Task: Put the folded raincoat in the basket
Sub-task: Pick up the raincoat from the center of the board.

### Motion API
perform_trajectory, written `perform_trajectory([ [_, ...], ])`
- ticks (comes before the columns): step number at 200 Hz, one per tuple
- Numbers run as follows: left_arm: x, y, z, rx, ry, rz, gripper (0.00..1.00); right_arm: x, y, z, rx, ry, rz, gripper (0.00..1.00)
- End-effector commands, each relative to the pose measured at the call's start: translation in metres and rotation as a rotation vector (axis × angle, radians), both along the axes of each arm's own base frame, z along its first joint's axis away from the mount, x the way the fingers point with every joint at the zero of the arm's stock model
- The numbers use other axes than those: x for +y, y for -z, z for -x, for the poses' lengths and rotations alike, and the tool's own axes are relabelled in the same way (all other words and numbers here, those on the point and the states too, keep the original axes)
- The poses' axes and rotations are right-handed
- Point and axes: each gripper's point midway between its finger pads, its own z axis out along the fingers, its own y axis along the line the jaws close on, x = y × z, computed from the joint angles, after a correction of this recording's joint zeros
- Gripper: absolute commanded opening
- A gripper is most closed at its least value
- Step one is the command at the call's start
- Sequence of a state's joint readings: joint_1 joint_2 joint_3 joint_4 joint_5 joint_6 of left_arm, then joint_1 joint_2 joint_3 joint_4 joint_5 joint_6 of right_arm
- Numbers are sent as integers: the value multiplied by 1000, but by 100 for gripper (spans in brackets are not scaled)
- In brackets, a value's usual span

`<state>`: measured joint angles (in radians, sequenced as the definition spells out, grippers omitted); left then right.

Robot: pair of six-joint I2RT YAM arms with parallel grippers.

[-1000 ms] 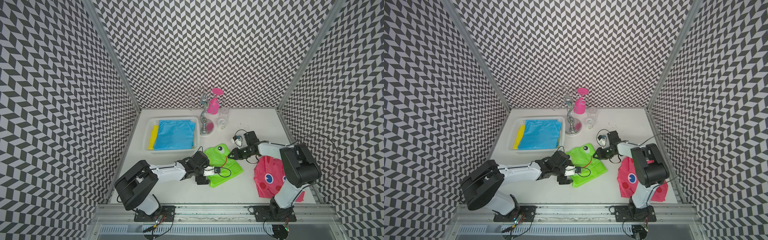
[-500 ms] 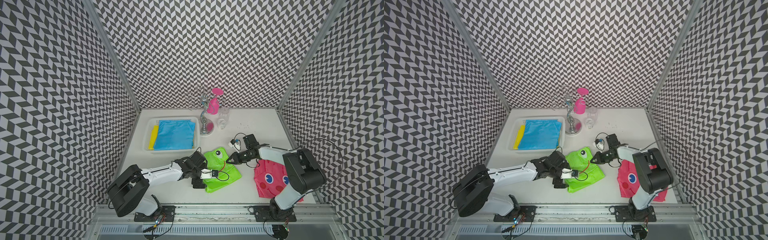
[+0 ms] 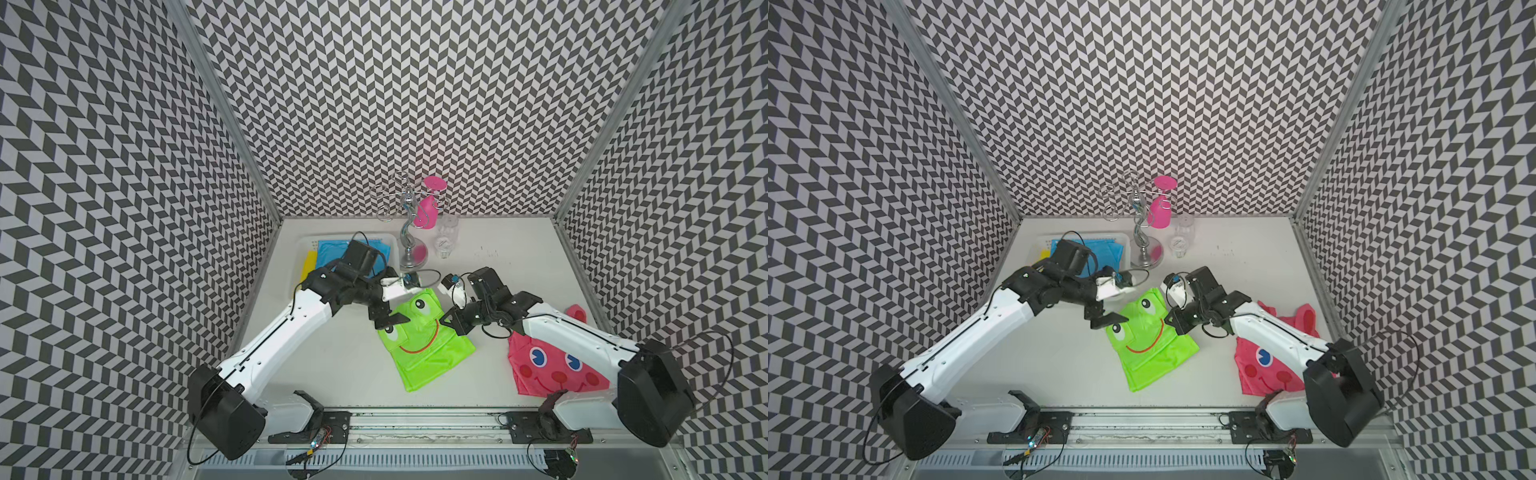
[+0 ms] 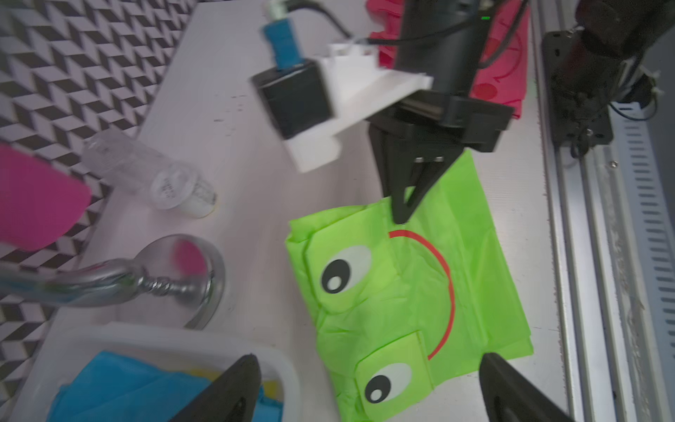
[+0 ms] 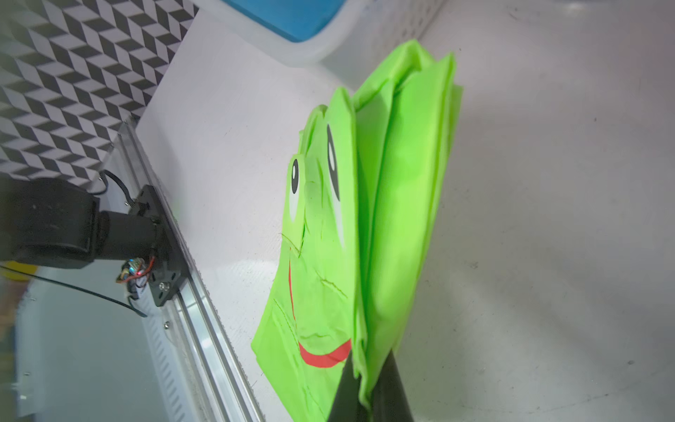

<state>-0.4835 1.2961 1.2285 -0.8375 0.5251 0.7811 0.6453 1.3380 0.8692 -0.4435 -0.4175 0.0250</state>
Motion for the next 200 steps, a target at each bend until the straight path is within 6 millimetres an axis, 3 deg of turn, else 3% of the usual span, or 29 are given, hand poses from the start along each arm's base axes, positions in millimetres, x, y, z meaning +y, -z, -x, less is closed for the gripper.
perform_trajectory([
  [1,12,0,2,62,28,46,98,5,-27,-3,-204,-40,53,0],
  [27,13,23,21,126,136,65,98,16,-43,13,-309,-137,39,0],
  [57,7,44,72,164,366,185,100,27,-53,40,-423,-296,2,0],
  [84,4,58,58,106,303,203,100,34,-65,57,-501,-387,-52,0],
  [100,2,61,60,127,314,214,98,38,-69,70,-521,-460,-104,0],
  [108,-2,60,67,144,339,230,87,40,-71,71,-537,-468,-115,0],
  [136,-3,63,92,152,456,234,18,42,-77,66,-577,-458,-130,0],
  [146,0,61,99,148,496,229,5,43,-78,66,-575,-455,-127,0],
  [156,3,58,103,141,523,214,0,43,-77,64,-560,-445,-118,16],
  [164,5,57,103,134,527,196,0,42,-75,65,-539,-446,-104,48],
  [172,7,54,103,120,532,177,0,38,-70,68,-501,-452,-74,68],
  [200,11,43,98,55,529,129,0,34,-62,72,-447,-462,-41,87],
])
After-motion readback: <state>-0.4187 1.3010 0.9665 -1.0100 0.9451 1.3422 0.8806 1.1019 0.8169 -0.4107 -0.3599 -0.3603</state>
